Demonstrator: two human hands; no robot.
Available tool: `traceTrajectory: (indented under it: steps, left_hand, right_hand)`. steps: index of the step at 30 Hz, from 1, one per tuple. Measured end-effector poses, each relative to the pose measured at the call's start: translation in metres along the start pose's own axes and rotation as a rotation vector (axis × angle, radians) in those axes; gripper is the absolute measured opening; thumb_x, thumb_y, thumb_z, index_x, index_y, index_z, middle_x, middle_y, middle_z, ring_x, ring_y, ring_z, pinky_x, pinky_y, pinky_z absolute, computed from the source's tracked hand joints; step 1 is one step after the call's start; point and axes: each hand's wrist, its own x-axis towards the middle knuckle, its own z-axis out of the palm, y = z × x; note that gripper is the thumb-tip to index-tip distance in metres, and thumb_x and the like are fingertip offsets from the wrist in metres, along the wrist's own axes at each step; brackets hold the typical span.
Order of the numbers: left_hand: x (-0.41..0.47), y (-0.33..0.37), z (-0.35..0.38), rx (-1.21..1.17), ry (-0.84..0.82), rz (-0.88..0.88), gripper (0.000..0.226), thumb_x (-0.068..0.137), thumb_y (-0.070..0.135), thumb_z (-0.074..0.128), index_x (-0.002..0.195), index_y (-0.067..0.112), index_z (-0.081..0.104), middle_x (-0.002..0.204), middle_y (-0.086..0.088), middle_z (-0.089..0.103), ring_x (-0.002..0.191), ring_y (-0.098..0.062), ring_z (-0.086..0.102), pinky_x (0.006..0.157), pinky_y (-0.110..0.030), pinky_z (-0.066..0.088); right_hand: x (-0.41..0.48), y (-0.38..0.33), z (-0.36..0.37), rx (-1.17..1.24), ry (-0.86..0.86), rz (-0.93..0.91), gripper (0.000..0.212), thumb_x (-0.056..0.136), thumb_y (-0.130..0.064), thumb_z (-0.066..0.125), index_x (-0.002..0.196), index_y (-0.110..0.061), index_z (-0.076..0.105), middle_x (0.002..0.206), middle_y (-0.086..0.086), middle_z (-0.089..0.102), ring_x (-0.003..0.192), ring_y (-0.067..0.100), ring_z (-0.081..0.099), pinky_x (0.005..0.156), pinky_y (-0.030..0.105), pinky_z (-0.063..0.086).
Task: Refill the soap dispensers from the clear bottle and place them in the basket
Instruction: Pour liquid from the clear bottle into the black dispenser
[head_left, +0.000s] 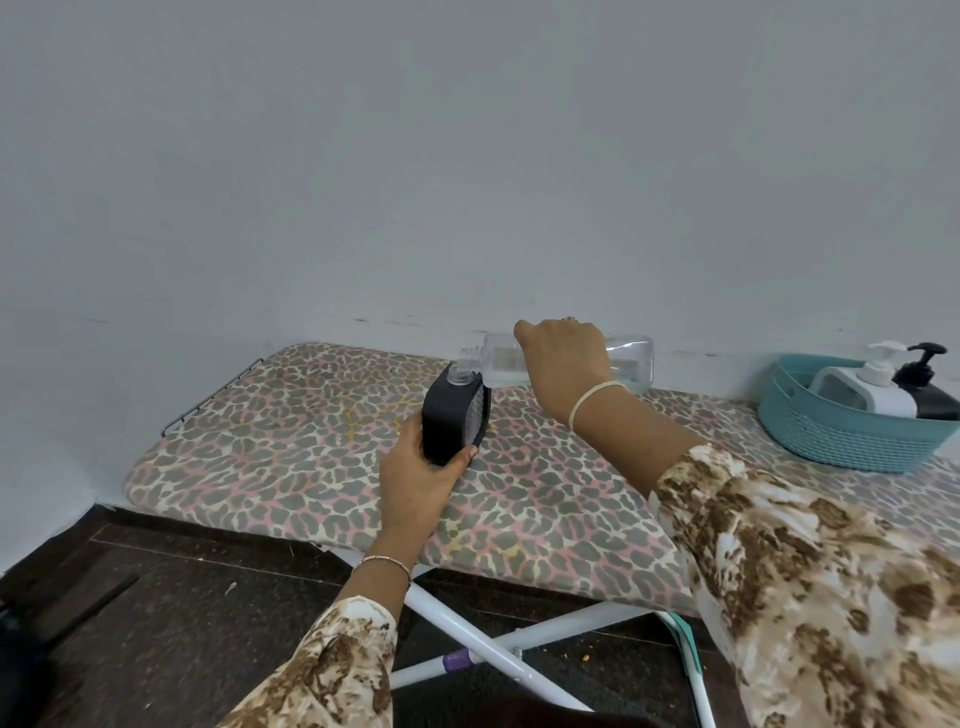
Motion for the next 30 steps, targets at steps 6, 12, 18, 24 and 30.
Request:
traceTrajectory:
  steps: [6, 12, 18, 24, 30]
  left_hand:
    - [-0.0003, -0.0001, -0.0004, 0.003, -0.001, 0.006, 0.060, 0.072, 0.022, 0.085, 0.124, 0.024, 0.055, 0.117, 0.004, 0.067, 0.109, -0.010, 0.063, 0.096, -0.033, 0.054]
    - [-0.0006, 0.0008, -0.0005, -0.011, -0.009, 0.007, 0.058, 0.073, 0.021, 0.085, 0.122, 0.026, 0.055, 0.115, 0.007, 0.066, 0.109, -0.010, 0.063, 0.096, -0.032, 0.053]
    - [0.0000, -0.0012, -0.0002, -0.019, -0.012, 0.001, 0.059, 0.072, 0.020, 0.085, 0.122, 0.029, 0.054, 0.111, 0.011, 0.065, 0.108, -0.009, 0.064, 0.096, -0.034, 0.054]
    - [0.0012, -0.0051, 0.0006, -0.031, -0.010, -0.013, 0.060, 0.072, 0.021, 0.086, 0.123, 0.028, 0.055, 0.112, 0.009, 0.067, 0.107, -0.008, 0.065, 0.095, -0.036, 0.054]
    - [0.0012, -0.0052, 0.0009, -0.028, -0.007, -0.006, 0.061, 0.071, 0.021, 0.086, 0.123, 0.028, 0.055, 0.114, 0.006, 0.067, 0.108, -0.009, 0.064, 0.095, -0.036, 0.054]
  right_hand:
    - [0.0007, -0.0004, 0.0007, 0.000, 0.006, -0.004, 0.037, 0.080, 0.003, 0.057, 0.112, -0.014, 0.049, 0.070, -0.001, 0.041, 0.074, 0.021, 0.044, 0.064, 0.029, 0.034]
    - [0.0014, -0.0004, -0.0011, -0.009, -0.004, -0.004, 0.039, 0.079, 0.003, 0.058, 0.113, -0.014, 0.048, 0.068, -0.001, 0.040, 0.074, 0.021, 0.043, 0.065, 0.029, 0.034]
    - [0.0014, -0.0014, -0.0014, -0.009, 0.007, -0.001, 0.038, 0.079, 0.003, 0.058, 0.112, -0.014, 0.049, 0.076, 0.000, 0.046, 0.076, 0.022, 0.047, 0.064, 0.029, 0.035]
    - [0.0022, -0.0021, -0.0024, -0.007, 0.013, 0.006, 0.038, 0.080, 0.003, 0.057, 0.113, -0.014, 0.049, 0.078, 0.000, 0.048, 0.080, 0.022, 0.052, 0.065, 0.029, 0.033]
    - [0.0023, -0.0019, -0.0005, -0.002, 0.021, 0.006, 0.037, 0.081, 0.003, 0.056, 0.113, -0.013, 0.049, 0.087, 0.001, 0.058, 0.091, 0.024, 0.058, 0.066, 0.030, 0.034]
